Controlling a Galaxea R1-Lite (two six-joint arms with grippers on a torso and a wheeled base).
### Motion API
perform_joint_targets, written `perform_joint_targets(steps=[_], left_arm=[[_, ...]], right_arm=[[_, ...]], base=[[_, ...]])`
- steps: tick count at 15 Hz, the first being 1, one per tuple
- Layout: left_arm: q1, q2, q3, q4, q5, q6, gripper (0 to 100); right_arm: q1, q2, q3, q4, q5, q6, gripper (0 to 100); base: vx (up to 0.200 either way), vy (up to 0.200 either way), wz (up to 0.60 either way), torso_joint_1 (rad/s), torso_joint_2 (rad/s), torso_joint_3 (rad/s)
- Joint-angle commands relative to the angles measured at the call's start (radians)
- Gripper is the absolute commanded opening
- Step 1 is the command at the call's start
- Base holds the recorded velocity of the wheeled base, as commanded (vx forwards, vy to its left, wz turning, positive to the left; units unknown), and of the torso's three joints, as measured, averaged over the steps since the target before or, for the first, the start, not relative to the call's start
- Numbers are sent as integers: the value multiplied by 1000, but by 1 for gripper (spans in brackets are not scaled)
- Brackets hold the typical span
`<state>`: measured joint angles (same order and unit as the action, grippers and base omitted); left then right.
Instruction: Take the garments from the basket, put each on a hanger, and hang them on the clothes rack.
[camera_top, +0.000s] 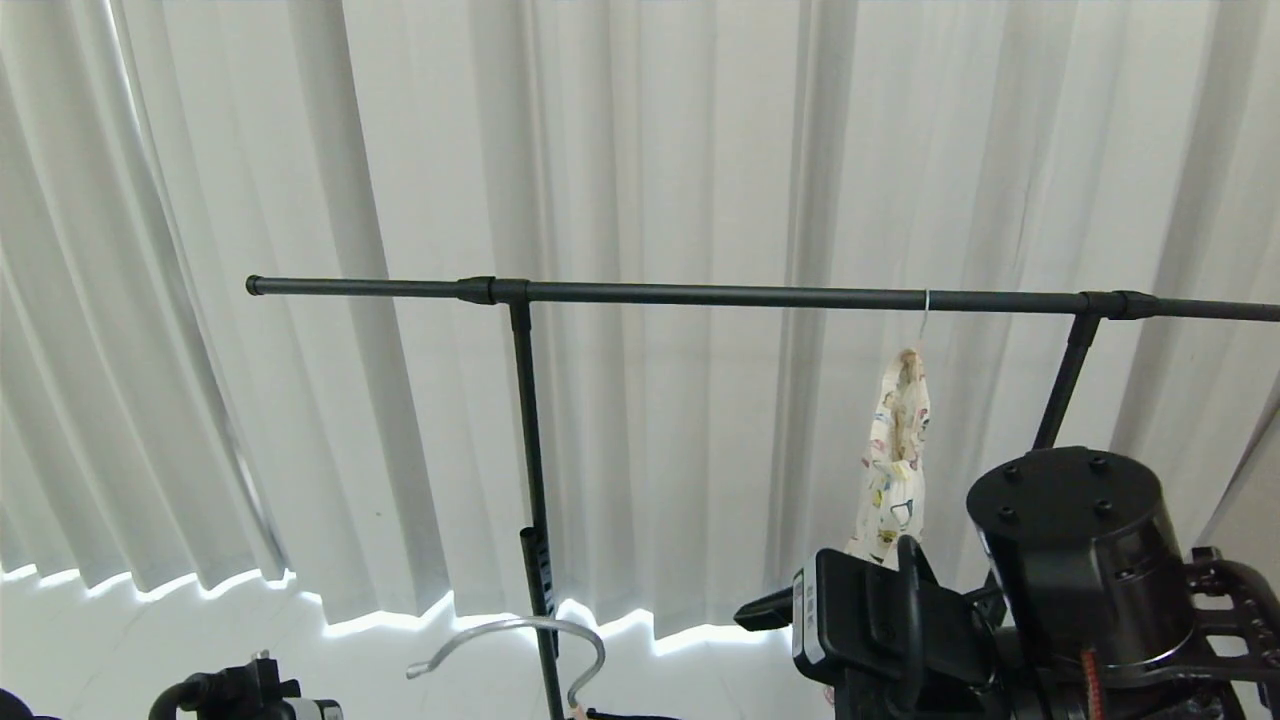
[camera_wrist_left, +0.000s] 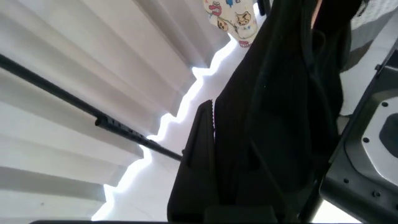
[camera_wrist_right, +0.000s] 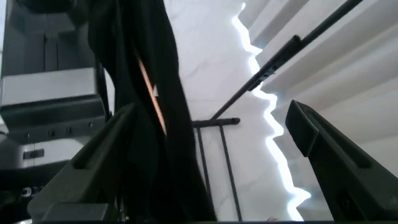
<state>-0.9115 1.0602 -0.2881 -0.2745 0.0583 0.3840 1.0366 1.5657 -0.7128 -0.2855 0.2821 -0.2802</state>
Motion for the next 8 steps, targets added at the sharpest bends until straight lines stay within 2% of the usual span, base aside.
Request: perform_joint_targets(steps=[1, 8], left_arm=[[-4, 1, -5, 0, -2, 19, 0], [-3, 14, -40, -8, -6, 13, 0]], right_arm=[[0, 11, -1, 0, 6, -4, 100], [13, 68, -42, -1, 9, -4, 100]], base=[[0, 0, 0, 0, 0, 0], [0, 0, 0, 0, 0, 0]])
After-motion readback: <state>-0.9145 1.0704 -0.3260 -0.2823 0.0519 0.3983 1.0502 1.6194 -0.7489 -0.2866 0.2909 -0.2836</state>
